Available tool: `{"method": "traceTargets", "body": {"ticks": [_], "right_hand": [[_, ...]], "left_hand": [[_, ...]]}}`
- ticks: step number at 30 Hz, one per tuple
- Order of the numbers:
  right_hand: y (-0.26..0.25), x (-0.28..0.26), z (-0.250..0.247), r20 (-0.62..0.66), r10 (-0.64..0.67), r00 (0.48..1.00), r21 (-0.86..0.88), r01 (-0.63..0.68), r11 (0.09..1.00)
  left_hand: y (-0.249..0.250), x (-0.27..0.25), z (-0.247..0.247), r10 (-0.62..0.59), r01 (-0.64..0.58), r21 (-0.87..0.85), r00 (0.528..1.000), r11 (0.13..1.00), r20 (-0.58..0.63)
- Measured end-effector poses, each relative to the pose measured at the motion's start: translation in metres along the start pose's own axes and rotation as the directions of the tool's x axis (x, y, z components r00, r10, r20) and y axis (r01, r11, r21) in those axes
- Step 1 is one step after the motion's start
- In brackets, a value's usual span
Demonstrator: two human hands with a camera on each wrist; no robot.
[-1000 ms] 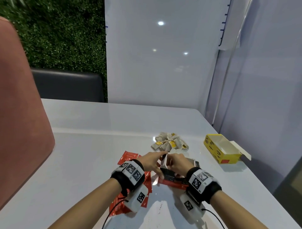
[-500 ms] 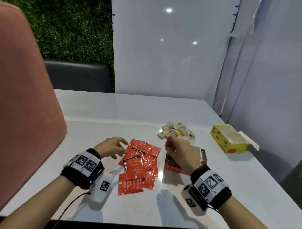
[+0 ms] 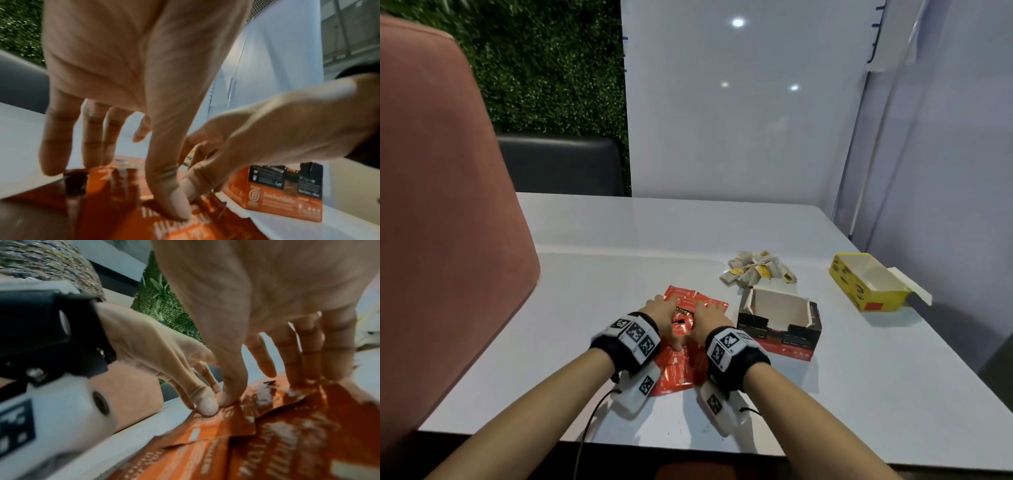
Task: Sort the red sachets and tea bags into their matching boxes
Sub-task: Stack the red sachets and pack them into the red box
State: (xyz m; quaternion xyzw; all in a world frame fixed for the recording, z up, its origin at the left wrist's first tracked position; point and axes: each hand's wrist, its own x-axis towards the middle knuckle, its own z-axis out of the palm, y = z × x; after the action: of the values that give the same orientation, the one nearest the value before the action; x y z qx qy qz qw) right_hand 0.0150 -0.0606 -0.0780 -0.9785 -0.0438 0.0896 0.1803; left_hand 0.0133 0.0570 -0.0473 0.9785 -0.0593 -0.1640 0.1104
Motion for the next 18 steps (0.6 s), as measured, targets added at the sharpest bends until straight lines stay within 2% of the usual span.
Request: {"method": "traceTargets", "body": {"ticks": [4, 7, 11, 15, 18], "right_hand": [[-0.002, 0.008, 0.005, -0.058, 0.013, 0.998, 0.112, -0.006, 0.994], [-0.002, 0.006, -0.002, -0.086, 0.025, 0.996, 0.185, -0.008, 0.983], [-0.005, -0.001, -0.023, -0.199, -0.043, 0.979, 0.318, 0.106, 0.942], [-0.008, -0.016, -0.050, -0.358, -0.099, 0.928, 0.497, 0.280, 0.822], [-0.002, -0.029, -0.064, -0.383, -0.133, 0.914, 0.607, 0.357, 0.710]], "left_hand": [[-0.005, 0.004, 0.000, 0.049, -0.054, -0.059, 0.996, 0.997, -0.071], [-0.006, 0.005, -0.003, 0.060, -0.065, -0.065, 0.995, 0.996, -0.078], [-0.003, -0.001, -0.022, 0.109, -0.132, -0.104, 0.974, 0.986, -0.199], [-0.003, -0.021, -0.047, 0.174, -0.285, -0.242, 0.902, 0.927, -0.394], [-0.006, -0.038, -0.050, 0.194, -0.375, -0.445, 0.895, 0.813, -0.401]]}}
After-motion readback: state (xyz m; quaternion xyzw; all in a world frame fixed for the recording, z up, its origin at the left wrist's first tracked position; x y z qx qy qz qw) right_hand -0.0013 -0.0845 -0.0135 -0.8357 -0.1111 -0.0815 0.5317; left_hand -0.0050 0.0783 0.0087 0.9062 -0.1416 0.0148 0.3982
